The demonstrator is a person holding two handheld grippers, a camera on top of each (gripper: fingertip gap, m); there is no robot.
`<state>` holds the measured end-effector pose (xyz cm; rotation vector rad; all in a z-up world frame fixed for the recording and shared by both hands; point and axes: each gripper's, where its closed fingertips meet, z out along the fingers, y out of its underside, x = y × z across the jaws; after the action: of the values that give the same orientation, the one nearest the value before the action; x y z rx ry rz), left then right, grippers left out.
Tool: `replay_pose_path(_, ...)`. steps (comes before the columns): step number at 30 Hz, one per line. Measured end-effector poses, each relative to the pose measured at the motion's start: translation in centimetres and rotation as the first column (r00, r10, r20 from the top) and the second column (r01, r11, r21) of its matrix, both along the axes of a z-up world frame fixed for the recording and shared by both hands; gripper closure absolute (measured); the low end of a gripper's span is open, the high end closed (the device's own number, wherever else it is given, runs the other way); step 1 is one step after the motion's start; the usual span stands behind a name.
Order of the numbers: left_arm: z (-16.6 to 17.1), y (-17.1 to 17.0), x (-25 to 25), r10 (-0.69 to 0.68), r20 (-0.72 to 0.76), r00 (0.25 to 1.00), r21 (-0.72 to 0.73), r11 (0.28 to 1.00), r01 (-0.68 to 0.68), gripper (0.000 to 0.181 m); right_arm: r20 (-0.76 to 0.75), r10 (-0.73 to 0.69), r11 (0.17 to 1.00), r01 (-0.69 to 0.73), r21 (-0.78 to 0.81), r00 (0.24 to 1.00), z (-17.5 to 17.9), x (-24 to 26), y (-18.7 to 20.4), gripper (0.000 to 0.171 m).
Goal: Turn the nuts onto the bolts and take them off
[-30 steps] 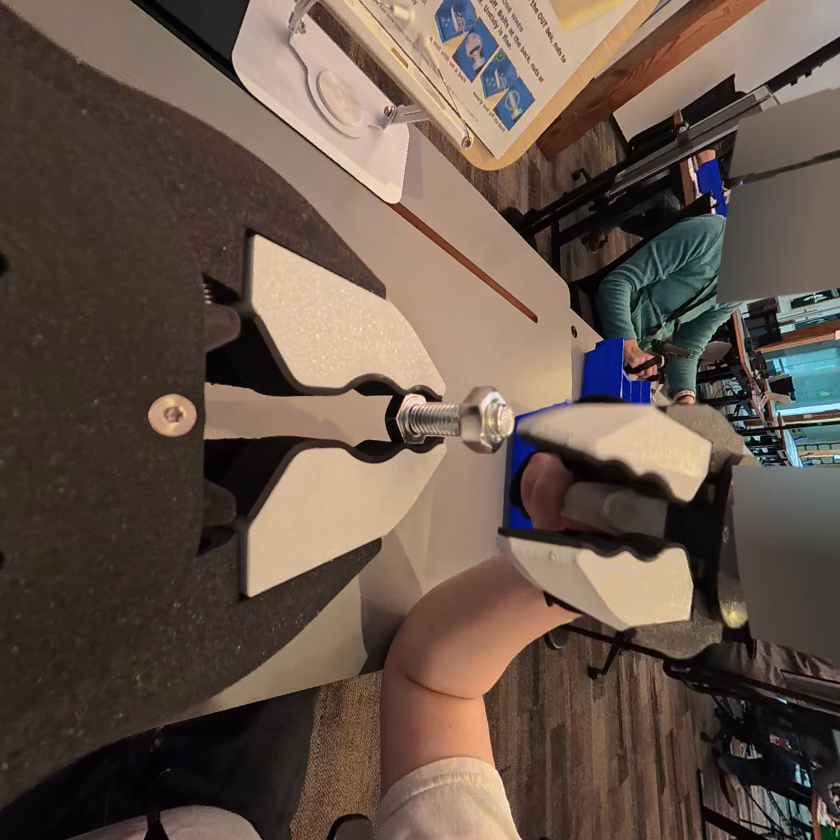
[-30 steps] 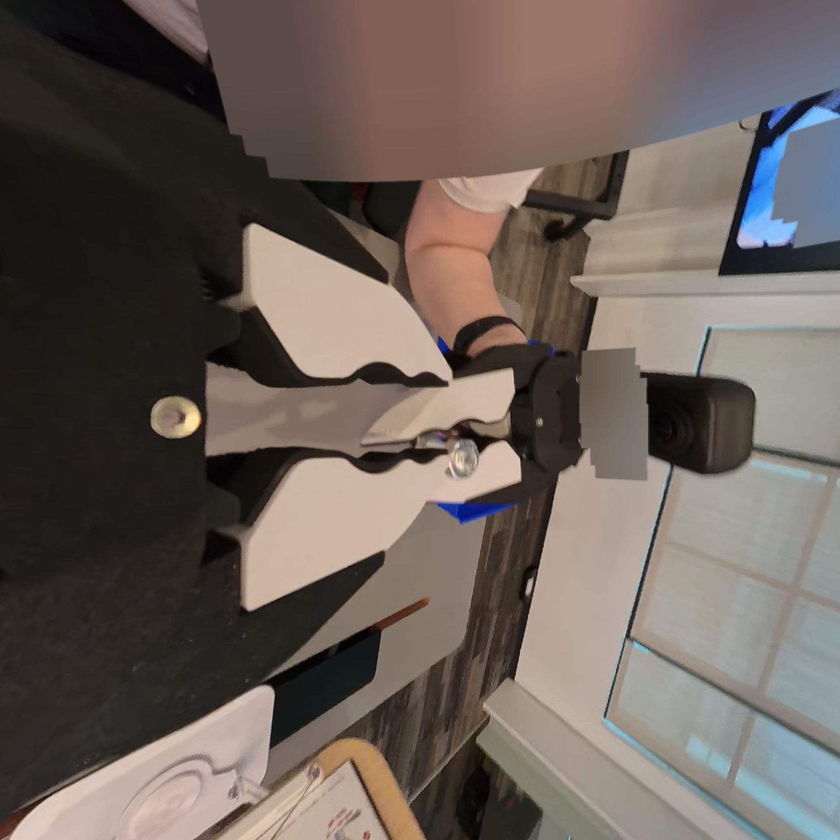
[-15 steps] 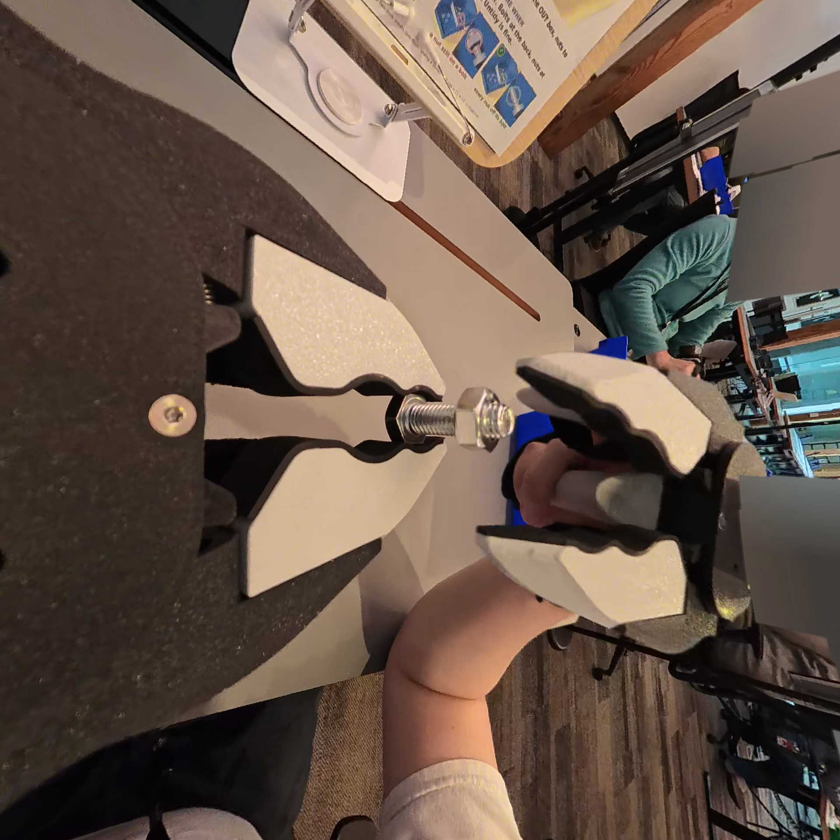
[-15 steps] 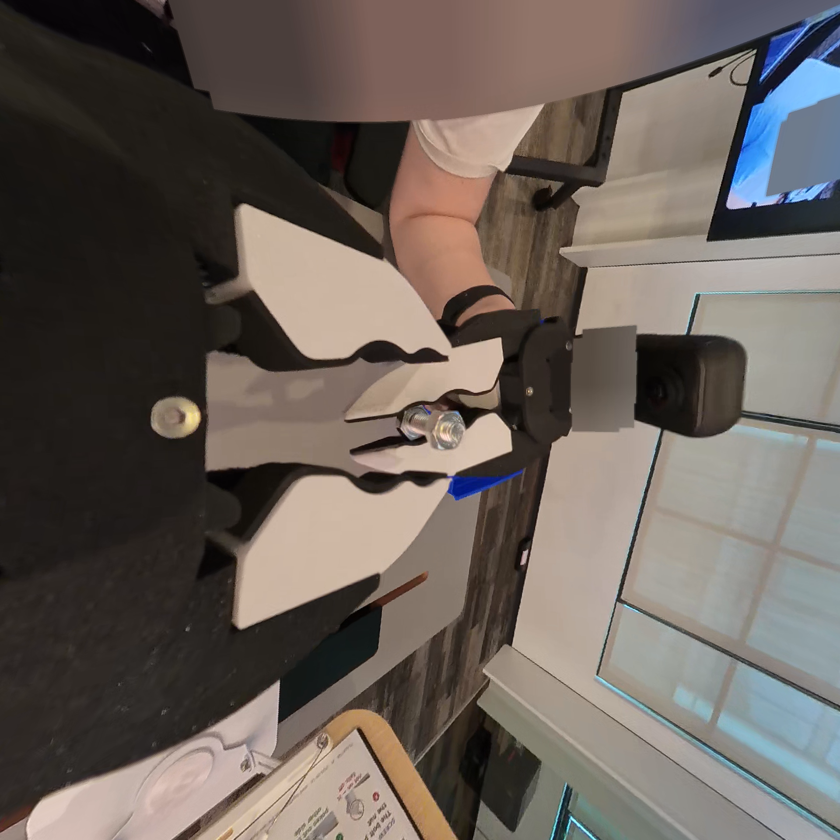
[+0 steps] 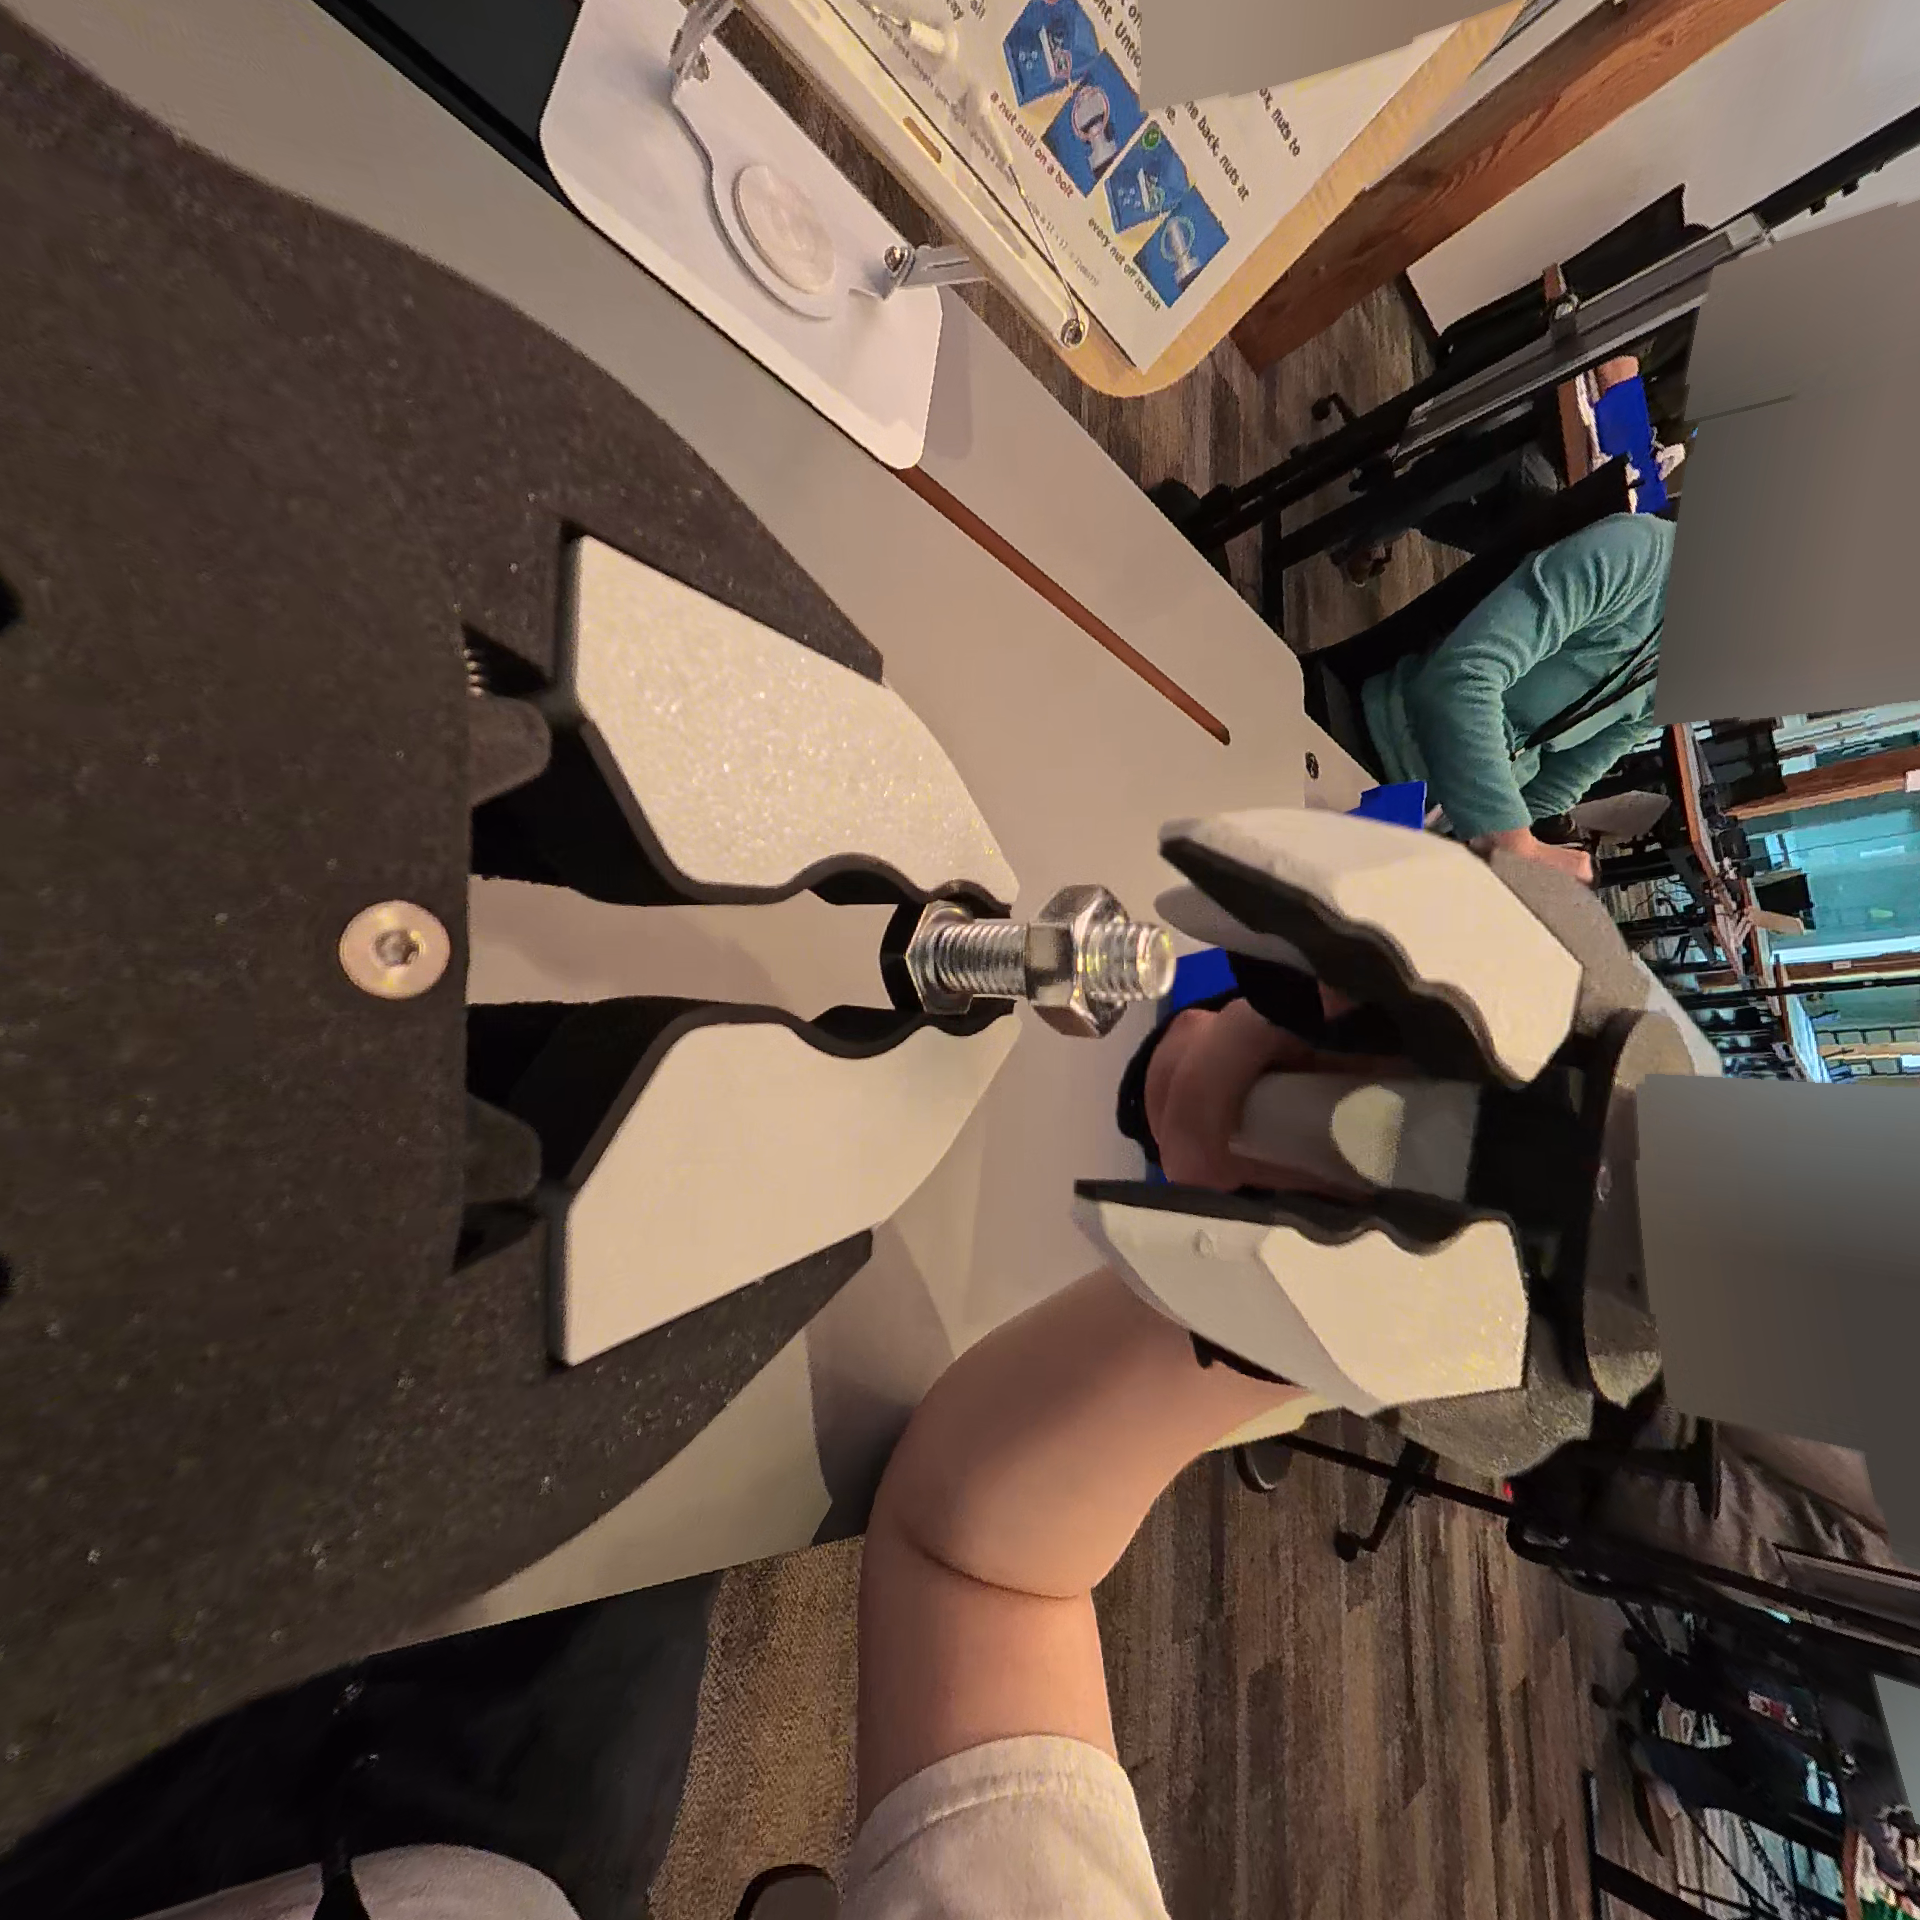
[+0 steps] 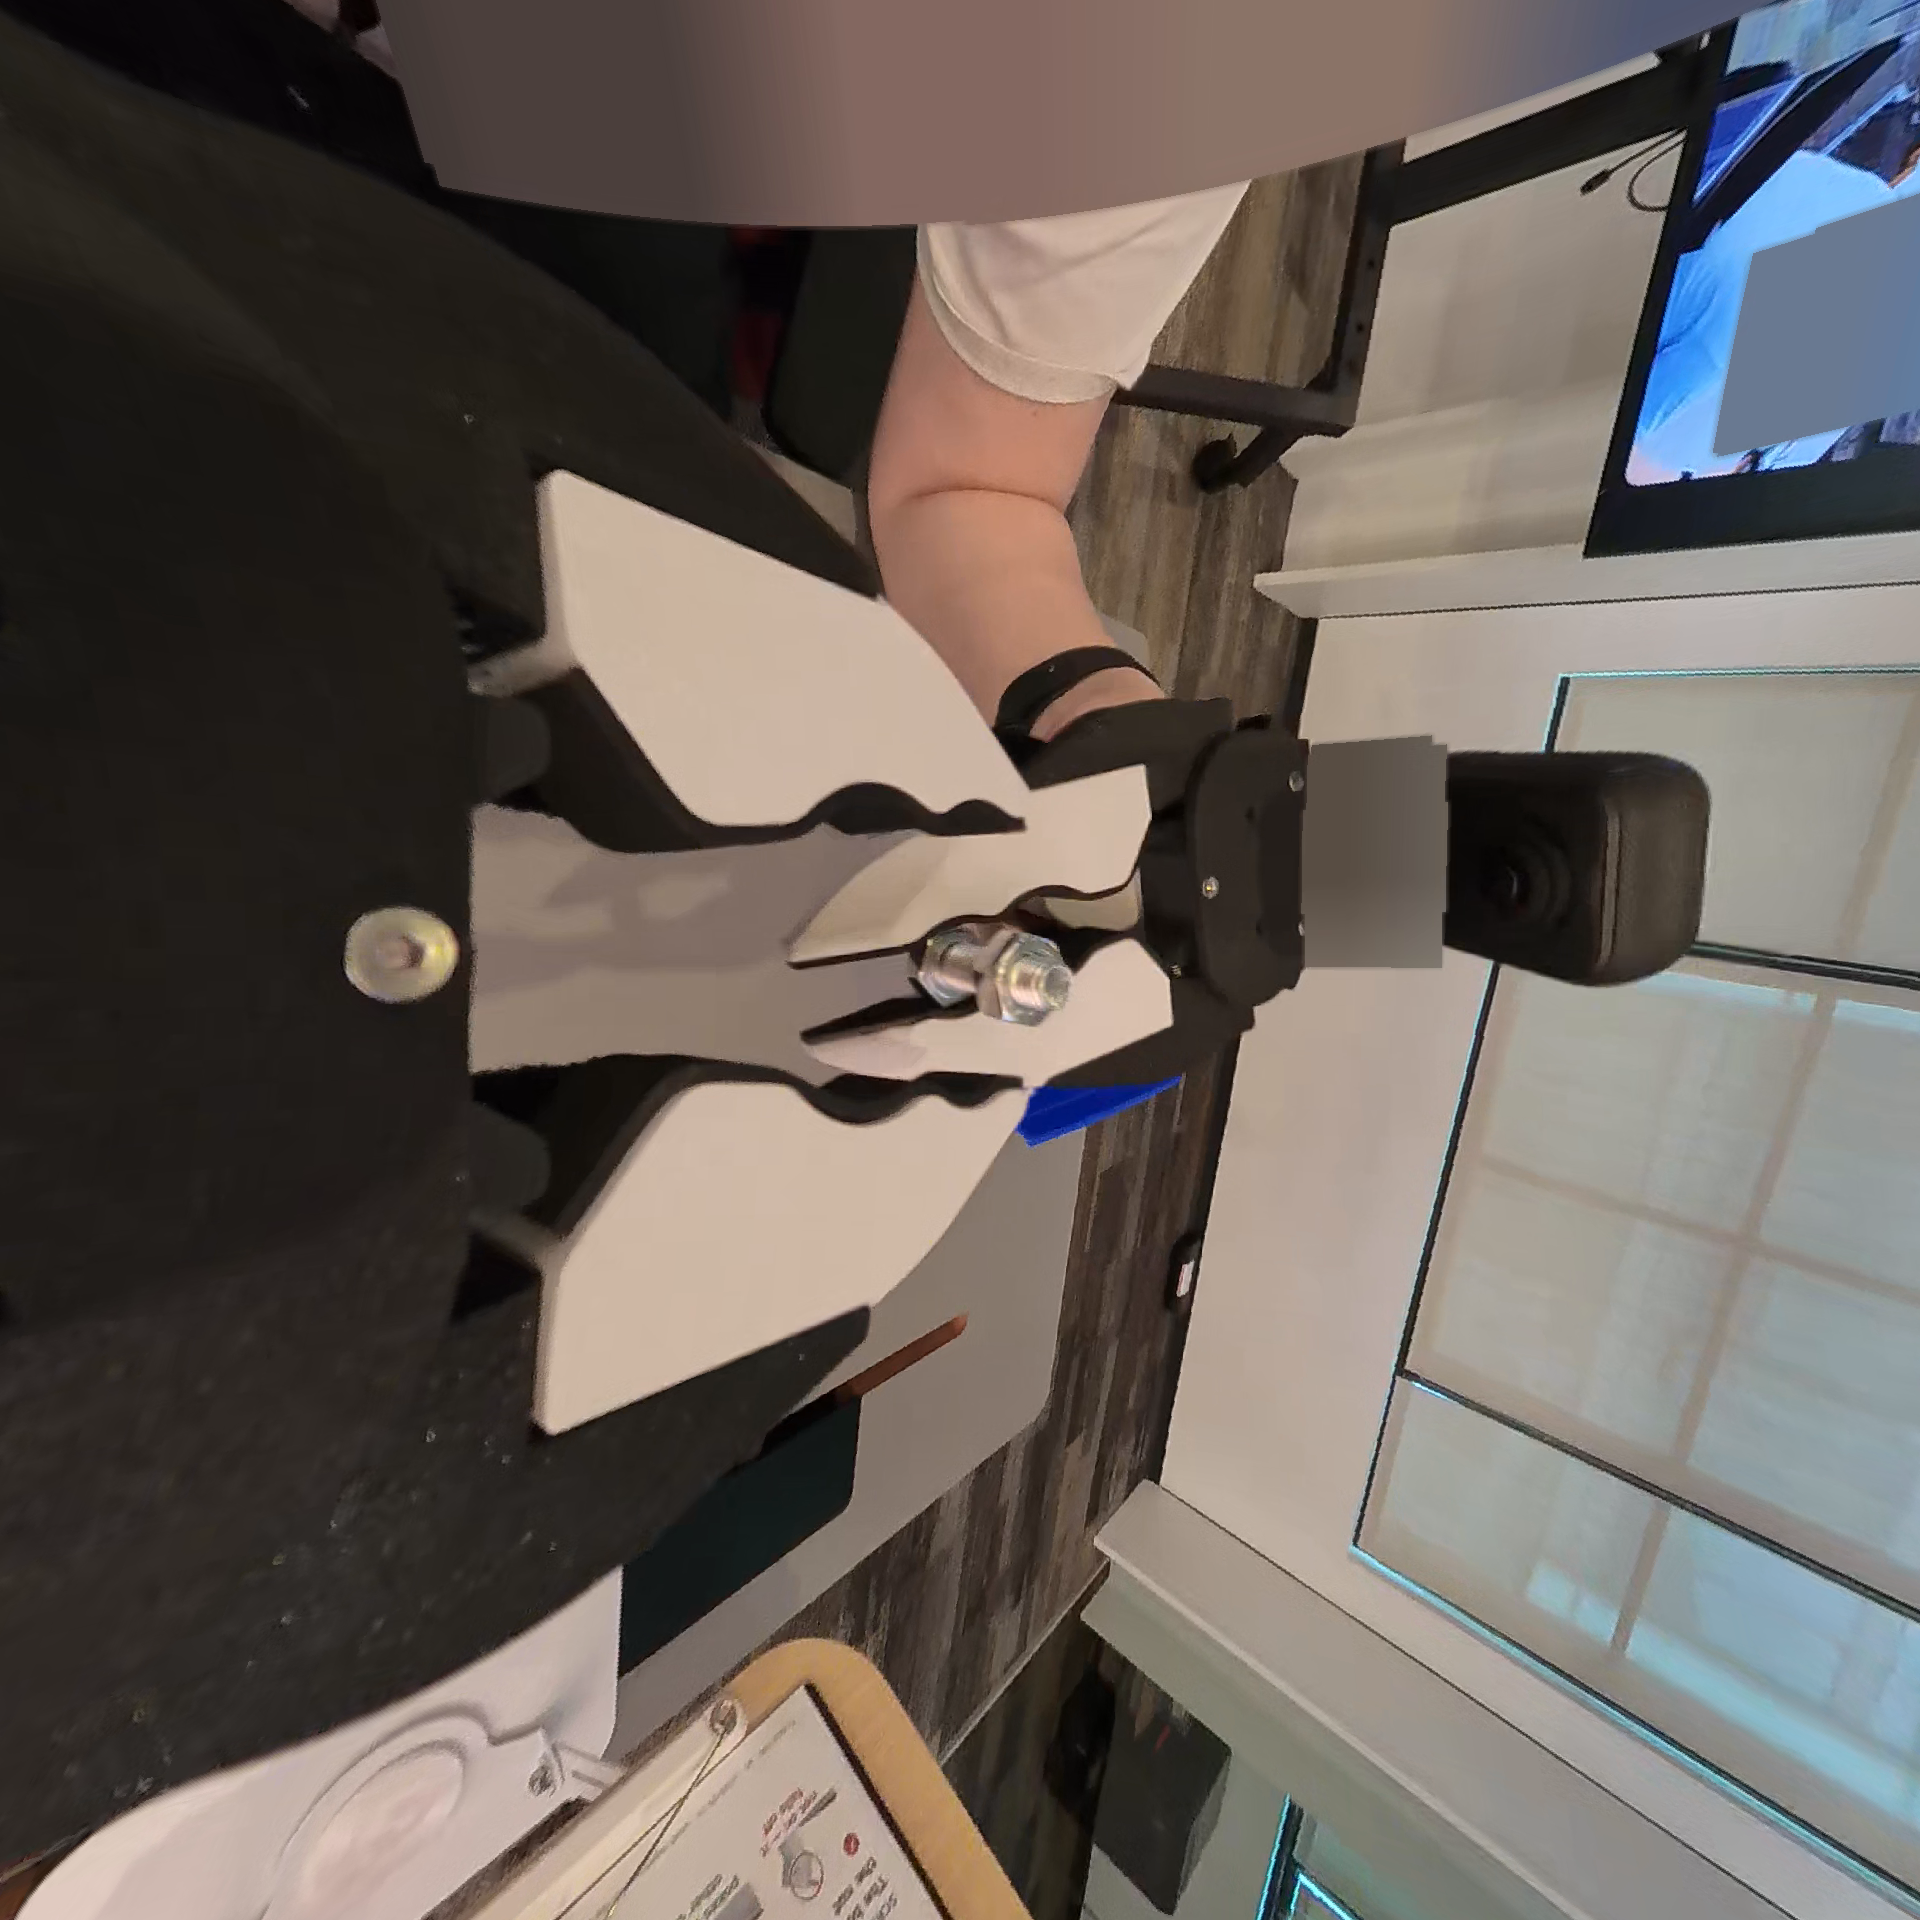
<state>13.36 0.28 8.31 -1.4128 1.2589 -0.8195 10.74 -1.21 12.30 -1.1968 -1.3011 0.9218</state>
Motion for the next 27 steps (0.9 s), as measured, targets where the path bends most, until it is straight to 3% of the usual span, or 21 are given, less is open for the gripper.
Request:
replay_pose_path(11, 0.1, -0.1, 0.2, -0.004, 0.012, 1.000, -0.002, 1.000, 0.004, 0.167, -0.023, 0.001, 1.000, -0.002, -0.025, 1.000, -0.5, -0.9, 0.7, 0.135)
replay_pose_path(16, 0.2, 0.0, 0.1, -0.002, 0.018, 1.000, 0.001, 1.000, 0.002, 0.167, -0.024, 0.018, 0.999, -0.019, -0.035, 1.000, -0.5, -1.1, 0.5, 0.153)
replay_pose_path(24, 0.1, 0.3, 0.0, 0.013, 0.022, 1.000, 0.000, 1.000, -0.013, 0.167, -0.024, 0.000, 0.999, -0.001, -0.038, 1.000, -0.6, -1.3, 0.8, 0.153)
replay_pose_path(27, -0.1, 0.4, 0.0, 0.029, 0.007, 1.000, -0.004, 1.000, -0.029, 0.149, -0.024, 0.000, 0.999, -0.002, -0.052, 1.000, -0.7, -1.4, 0.9, 0.154)
